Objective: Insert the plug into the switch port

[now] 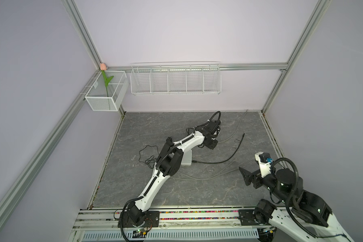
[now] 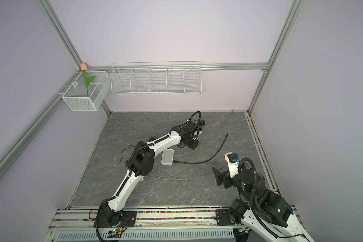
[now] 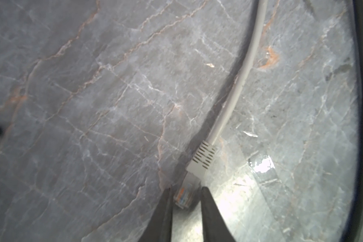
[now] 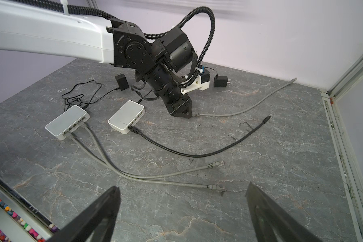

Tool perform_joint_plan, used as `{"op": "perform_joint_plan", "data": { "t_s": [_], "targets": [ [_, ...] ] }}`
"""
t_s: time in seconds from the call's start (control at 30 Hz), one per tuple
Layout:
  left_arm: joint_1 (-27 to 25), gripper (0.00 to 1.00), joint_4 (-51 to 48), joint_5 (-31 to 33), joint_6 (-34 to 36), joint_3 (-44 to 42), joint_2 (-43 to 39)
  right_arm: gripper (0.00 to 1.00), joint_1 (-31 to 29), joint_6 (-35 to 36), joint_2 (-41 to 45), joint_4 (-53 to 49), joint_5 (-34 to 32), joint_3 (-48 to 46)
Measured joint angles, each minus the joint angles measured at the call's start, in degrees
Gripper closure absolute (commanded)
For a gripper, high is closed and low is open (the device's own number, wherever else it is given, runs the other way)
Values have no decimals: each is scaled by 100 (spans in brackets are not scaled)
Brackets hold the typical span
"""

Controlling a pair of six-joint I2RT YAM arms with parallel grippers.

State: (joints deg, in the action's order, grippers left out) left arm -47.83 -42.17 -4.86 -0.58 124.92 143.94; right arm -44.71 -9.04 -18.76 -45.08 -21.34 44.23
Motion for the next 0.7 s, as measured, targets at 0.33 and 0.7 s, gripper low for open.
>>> {"op": "perform_joint_plan", "data": {
  "t_s": [0.33, 0.7],
  "targets": [
    [-39, 98, 164, 7, 107, -256, -129, 3, 0, 0, 0, 11, 0, 0],
    [-282, 98, 319, 48, 243, -2096, -1296, 4, 0, 0, 0, 2, -118, 0]
  ]
}}
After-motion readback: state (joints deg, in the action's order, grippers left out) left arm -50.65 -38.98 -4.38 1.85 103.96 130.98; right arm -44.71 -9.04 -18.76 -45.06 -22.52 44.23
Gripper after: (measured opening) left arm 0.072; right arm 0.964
